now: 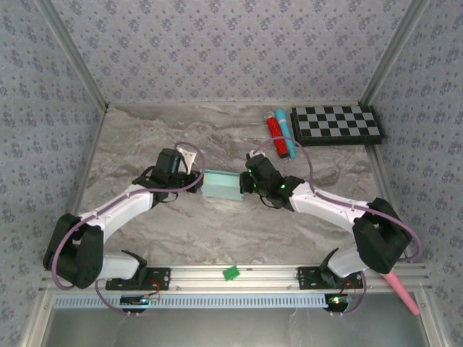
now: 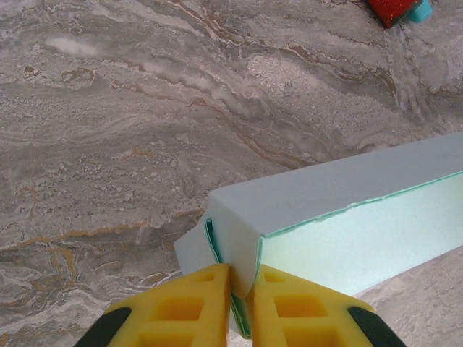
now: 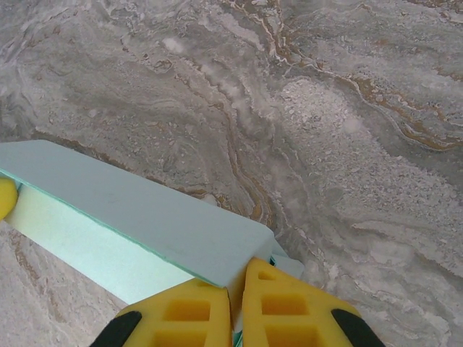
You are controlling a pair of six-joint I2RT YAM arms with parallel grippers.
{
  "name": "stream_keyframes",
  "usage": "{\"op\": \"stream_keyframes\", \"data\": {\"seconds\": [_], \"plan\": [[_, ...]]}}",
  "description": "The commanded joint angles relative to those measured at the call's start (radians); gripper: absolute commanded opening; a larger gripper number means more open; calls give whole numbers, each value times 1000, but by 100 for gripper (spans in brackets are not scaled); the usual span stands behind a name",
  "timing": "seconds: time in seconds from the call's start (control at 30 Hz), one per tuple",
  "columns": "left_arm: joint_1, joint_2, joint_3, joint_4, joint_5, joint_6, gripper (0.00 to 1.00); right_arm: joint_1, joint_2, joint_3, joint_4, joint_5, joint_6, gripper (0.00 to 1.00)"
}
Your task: Fold the paper box
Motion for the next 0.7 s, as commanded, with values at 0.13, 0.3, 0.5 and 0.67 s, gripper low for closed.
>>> {"op": "stream_keyframes", "data": {"seconds": [0.13, 0.3, 0.5, 0.67], "plan": [[-29, -16, -25, -75, -1, -2, 19, 39, 35, -11, -103, -27, 20, 9], [-28, -40, -13, -94, -23, 11, 24, 36, 27, 11, -129, -33, -20, 12], [-28, -58, 2, -111, -33, 18, 32, 34, 24, 26, -123, -44, -46, 15], [-28, -80, 13, -133, -44, 35, 35, 33, 23, 37, -136, -34, -54, 16]]}}
